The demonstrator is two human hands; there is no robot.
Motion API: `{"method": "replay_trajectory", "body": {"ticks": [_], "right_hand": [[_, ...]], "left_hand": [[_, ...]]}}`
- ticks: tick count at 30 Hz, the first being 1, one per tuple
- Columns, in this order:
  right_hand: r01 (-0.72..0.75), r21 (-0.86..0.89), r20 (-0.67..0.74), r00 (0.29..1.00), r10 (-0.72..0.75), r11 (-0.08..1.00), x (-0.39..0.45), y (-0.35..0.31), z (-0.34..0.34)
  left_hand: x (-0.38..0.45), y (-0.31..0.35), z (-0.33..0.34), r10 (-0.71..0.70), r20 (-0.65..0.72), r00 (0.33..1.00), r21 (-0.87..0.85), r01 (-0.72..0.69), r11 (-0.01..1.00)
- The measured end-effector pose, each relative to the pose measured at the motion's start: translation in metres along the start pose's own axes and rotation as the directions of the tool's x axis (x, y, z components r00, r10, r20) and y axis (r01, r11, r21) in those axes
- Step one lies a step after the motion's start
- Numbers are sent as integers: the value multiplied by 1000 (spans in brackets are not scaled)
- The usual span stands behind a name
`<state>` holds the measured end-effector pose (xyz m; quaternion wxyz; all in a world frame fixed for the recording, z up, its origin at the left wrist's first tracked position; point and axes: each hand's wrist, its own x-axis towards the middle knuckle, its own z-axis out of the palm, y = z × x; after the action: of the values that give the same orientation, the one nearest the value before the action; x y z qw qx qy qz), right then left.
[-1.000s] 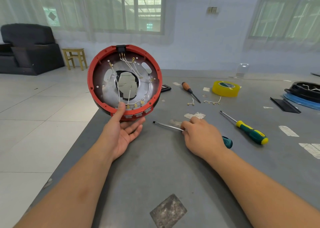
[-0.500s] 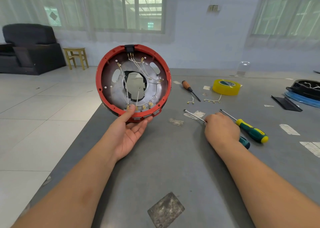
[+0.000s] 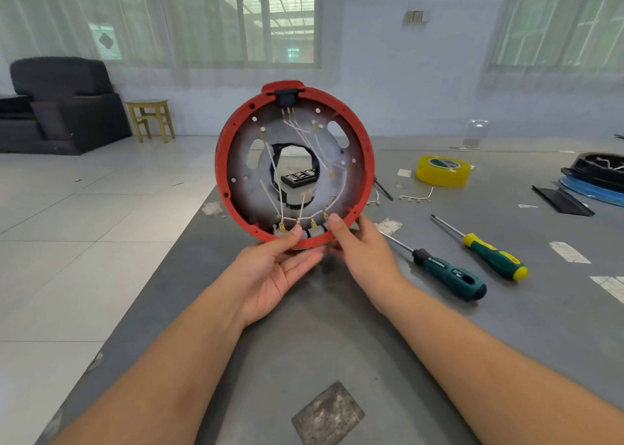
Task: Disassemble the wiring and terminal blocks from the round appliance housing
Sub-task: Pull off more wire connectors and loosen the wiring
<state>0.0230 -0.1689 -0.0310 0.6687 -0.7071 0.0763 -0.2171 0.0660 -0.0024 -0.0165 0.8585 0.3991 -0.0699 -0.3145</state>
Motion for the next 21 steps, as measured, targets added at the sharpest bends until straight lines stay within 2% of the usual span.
{"method": "replay_trajectory", "body": {"ticks": [3,6,11,21], "right_hand": [[-58,228,44,998,50,972,3,3,-5],[-94,306,77,994,73,947,3,2,-6],[-86,291,42,996,77,953,1,0,-7],[-117,239,78,992,101,964,2,0,-8]], "left_hand": [[1,-1,0,-10,-46,999,81,14,997],[1,0,-1,-7,-89,996,111,17,994],[0,5,-6,-17,-117,993,88,27,996],[1,8,-11,34,-148,988,142,-13,990]]}}
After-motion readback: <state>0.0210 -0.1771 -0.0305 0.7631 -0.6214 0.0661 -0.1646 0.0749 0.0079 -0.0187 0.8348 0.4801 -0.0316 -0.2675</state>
